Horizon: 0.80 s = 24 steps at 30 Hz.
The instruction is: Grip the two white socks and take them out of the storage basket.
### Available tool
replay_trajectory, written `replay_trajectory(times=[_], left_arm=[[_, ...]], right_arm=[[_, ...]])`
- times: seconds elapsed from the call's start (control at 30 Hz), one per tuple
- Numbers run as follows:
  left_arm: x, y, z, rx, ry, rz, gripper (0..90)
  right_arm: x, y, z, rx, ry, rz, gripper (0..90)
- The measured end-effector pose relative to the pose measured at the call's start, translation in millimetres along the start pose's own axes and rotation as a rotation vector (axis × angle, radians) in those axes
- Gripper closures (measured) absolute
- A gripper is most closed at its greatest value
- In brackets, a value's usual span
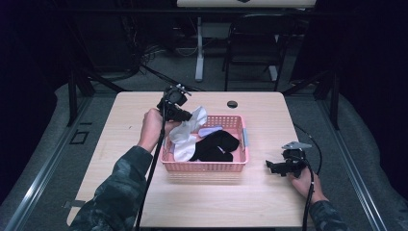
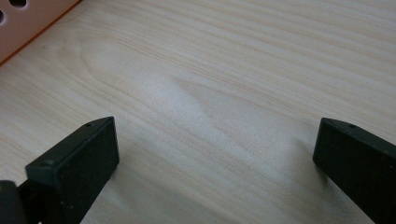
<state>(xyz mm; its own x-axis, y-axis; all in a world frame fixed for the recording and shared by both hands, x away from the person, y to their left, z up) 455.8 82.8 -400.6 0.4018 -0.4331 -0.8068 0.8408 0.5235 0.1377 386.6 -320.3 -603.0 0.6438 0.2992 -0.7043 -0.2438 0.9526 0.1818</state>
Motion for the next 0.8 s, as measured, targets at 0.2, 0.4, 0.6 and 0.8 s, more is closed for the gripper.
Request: replay_trajectory(times=[0.2,0.4,0.6,0.8], left_arm=[[-13.3,5.4,-5.2,-0.008,-0.008,0.027,87.1],[-27.4,13.5,-12.9,-0.021,-0.016,0.058,87.1],[-44.7,22.3,-22.7,-0.049,-0.034,0.087,87.1],[-59.3,35.0,-42.4,-0.089,-0.035,0.123,87.2]], right_arm=[[0.0,0.0,0.0,0.0,0.0,0.0,0.0],[0.0,0.0,0.0,0.0,0.0,0.0,0.0],[0.0,0.0,0.0,0.0,0.0,0.0,0.0],[0.0,0.0,0.0,0.0,0.0,0.0,0.0]])
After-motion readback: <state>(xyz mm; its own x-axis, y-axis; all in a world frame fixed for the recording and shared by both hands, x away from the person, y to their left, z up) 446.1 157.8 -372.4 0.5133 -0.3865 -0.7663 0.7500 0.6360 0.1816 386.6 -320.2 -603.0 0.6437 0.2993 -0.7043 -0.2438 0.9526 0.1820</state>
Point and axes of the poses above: each handheld gripper's, and its own axes: x roughly forward along the jaws, z roughly out of its top, y roughly to its left, the point moved 2 cm from there along x, roughly forward along the jaws, and after that the axes turned 14 degrees about x, right-handed, at the moved point
